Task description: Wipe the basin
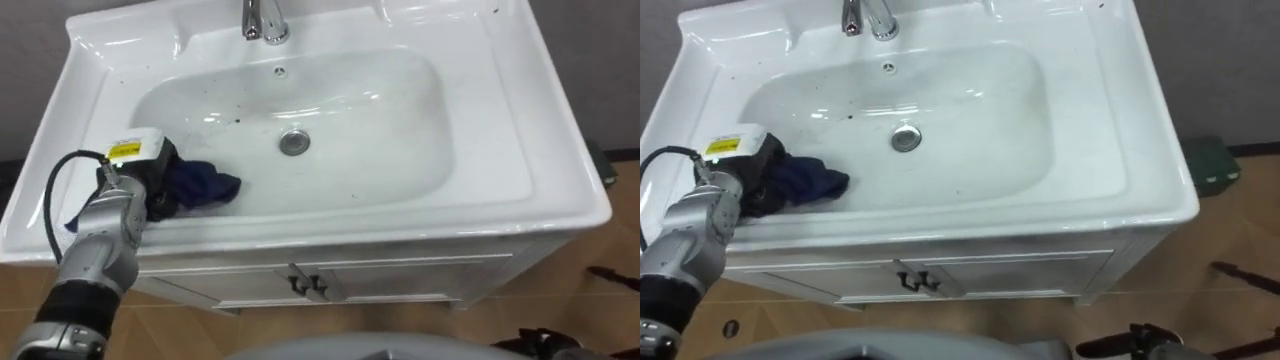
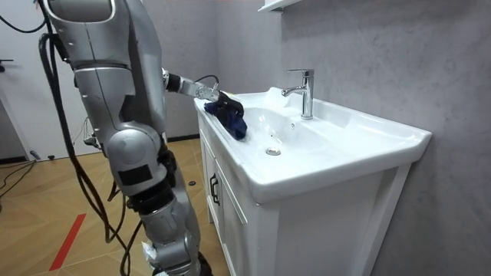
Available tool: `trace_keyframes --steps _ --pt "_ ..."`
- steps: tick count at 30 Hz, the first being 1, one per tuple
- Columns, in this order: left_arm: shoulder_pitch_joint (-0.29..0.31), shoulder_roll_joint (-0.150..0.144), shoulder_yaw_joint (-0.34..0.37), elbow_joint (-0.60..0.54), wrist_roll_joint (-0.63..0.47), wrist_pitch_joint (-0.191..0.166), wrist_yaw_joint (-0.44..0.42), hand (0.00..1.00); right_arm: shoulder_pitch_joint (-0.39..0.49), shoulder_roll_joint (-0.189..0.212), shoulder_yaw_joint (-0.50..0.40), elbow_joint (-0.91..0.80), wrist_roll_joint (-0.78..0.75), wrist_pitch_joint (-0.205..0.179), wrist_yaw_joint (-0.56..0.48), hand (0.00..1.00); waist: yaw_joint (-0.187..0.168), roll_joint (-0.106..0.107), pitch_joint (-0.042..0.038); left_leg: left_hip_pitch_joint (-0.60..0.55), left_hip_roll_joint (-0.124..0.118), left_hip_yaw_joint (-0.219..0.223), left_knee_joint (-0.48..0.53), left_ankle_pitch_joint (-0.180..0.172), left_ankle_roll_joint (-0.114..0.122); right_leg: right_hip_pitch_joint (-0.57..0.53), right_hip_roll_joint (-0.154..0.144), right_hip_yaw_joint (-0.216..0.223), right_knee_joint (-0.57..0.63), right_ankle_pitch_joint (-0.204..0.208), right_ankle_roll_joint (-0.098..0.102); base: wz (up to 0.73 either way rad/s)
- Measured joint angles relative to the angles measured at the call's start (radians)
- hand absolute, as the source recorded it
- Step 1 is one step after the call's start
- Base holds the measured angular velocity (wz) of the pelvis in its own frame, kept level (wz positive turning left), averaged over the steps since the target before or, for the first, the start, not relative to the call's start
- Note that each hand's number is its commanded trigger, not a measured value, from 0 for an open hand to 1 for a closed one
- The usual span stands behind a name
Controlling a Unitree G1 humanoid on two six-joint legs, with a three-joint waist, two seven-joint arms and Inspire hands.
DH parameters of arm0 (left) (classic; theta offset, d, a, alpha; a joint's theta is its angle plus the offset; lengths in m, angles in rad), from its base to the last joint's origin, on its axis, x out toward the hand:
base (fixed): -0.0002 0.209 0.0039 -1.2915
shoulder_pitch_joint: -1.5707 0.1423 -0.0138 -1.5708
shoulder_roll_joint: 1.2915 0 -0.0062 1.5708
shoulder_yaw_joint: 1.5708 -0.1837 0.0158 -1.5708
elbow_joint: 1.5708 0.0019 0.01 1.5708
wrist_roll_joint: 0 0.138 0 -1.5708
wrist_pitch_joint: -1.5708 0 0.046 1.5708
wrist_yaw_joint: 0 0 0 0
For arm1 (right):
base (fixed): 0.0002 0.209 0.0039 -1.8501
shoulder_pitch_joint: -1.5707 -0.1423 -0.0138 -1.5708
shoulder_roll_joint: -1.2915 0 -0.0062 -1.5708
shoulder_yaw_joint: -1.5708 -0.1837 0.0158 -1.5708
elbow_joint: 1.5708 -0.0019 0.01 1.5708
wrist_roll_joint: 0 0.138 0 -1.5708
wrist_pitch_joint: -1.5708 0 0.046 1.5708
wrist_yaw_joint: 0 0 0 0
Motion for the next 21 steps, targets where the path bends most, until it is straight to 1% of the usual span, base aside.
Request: trace_keyframes --steps 1,2,3,4,6,7,8,9,11,12,14,16,17,19,21 --pt "0.000 -0.011 0.007 -0.004 -0.039 -0.006 0.018 1.00 0.009 0.007 0.006 -0.009 0.017 -0.011 -0.003 0.00 0.003 -0.003 0.0020 -0.001 0.000 -0.010 0.000 -0.002 -0.003 0.004 0.000 -0.009 -0.001 0.000 0.000 0.25" --pt "0.000 -0.017 0.012 -0.013 -0.067 -0.018 0.028 1.00 0.017 0.013 0.006 -0.013 0.032 -0.024 -0.003 0.00 0.003 -0.002 0.0015 -0.001 -0.001 -0.023 0.001 -0.004 -0.007 0.006 0.001 -0.010 -0.002 0.000 0.000 0.21" --pt "0.000 -0.021 0.017 -0.018 -0.077 -0.025 0.034 1.00 0.022 0.014 0.006 -0.014 0.037 -0.029 -0.001 0.00 0.004 -0.004 0.0030 -0.001 0.000 -0.023 0.001 -0.006 -0.009 0.006 0.000 -0.010 -0.002 0.000 0.000 0.11" --pt "0.000 -0.029 0.028 -0.025 -0.107 -0.033 0.052 1.00 0.026 0.016 0.006 -0.017 0.039 -0.036 0.000 0.00 0.012 -0.005 0.0041 -0.002 0.001 -0.024 0.002 -0.007 -0.010 0.006 0.000 -0.012 -0.001 0.000 0.000 0.05" --pt "0.001 -0.045 0.053 -0.057 -0.145 -0.038 0.069 1.00 0.036 0.017 0.005 -0.023 0.041 -0.040 -0.001 0.00 0.020 -0.007 0.0065 -0.012 0.001 -0.034 0.015 -0.012 -0.011 0.006 0.001 -0.018 -0.002 0.000 0.000 0.12" --pt "0.001 -0.054 0.069 -0.091 -0.148 -0.046 0.087 1.00 0.046 0.022 0.004 -0.023 0.041 -0.047 -0.003 0.00 0.021 -0.011 0.0100 -0.019 -0.001 -0.048 0.023 -0.014 -0.011 0.006 0.000 -0.024 -0.002 0.000 0.001 0.20" --pt "0.001 -0.059 0.078 -0.124 -0.155 -0.059 0.126 1.00 0.051 0.027 0.003 -0.022 0.042 -0.049 -0.004 0.00 0.022 -0.016 0.0133 -0.023 -0.003 -0.055 0.025 -0.013 -0.011 0.006 -0.001 -0.031 -0.003 0.001 0.001 0.19" --pt "0.001 -0.060 0.080 -0.136 -0.168 -0.067 0.150 1.00 0.053 0.030 0.004 -0.022 0.042 -0.050 -0.005 0.00 0.022 -0.018 0.0144 -0.024 -0.003 -0.057 0.025 -0.013 -0.011 0.006 -0.001 -0.032 -0.005 0.000 0.002 0.11" --pt "0.001 -0.068 0.083 -0.164 -0.205 -0.091 0.226 1.00 0.058 0.042 0.005 -0.014 0.049 -0.056 -0.010 0.00 0.021 -0.018 0.0136 -0.023 -0.005 -0.060 0.026 -0.013 -0.010 0.011 -0.001 -0.031 -0.020 0.003 0.005 0.02" --pt "0.001 -0.071 0.083 -0.168 -0.220 -0.096 0.241 1.00 0.060 0.044 0.005 -0.011 0.053 -0.057 -0.012 0.00 0.021 -0.018 0.0134 -0.021 -0.006 -0.060 0.025 -0.013 -0.010 0.012 -0.001 -0.029 -0.020 0.003 0.006 -0.04" --pt "0.001 -0.074 0.083 -0.169 -0.265 -0.116 0.301 1.00 0.069 0.050 0.005 -0.004 0.077 -0.061 -0.018 0.00 0.022 -0.015 0.0115 -0.014 -0.007 -0.055 0.019 -0.013 -0.010 0.015 0.004 -0.025 -0.020 0.004 0.007 -0.07" --pt "0.002 -0.076 0.086 -0.169 -0.278 -0.121 0.335 1.00 0.083 0.050 0.004 -0.005 0.075 -0.066 -0.026 0.00 0.023 -0.012 0.0095 -0.011 -0.007 -0.054 0.017 -0.013 -0.010 0.014 0.005 -0.019 -0.020 0.004 0.007 -0.10" --pt "0.008 -0.077 0.095 -0.169 -0.291 -0.129 0.359 1.00 0.090 0.050 0.004 -0.004 0.072 -0.066 -0.029 0.00 0.024 -0.010 0.0082 -0.007 -0.006 -0.052 0.014 -0.013 -0.010 0.015 0.005 -0.011 -0.019 0.004 0.007 -0.15" --pt "0.019 -0.081 0.108 -0.169 -0.303 -0.140 0.396 1.00 0.100 0.050 0.005 -0.005 0.075 -0.066 -0.031 0.00 0.024 -0.006 0.0059 -0.005 -0.006 -0.054 0.012 -0.013 -0.010 0.016 0.005 -0.008 -0.017 0.005 0.006 -0.11" --pt "0.021 -0.084 0.114 -0.170 -0.304 -0.153 0.424 1.00 0.107 0.050 0.005 -0.001 0.076 -0.065 -0.030 0.00 0.028 -0.004 0.0055 -0.005 -0.005 -0.054 0.012 -0.013 -0.010 0.016 0.006 -0.007 -0.017 0.006 0.005 -0.02"
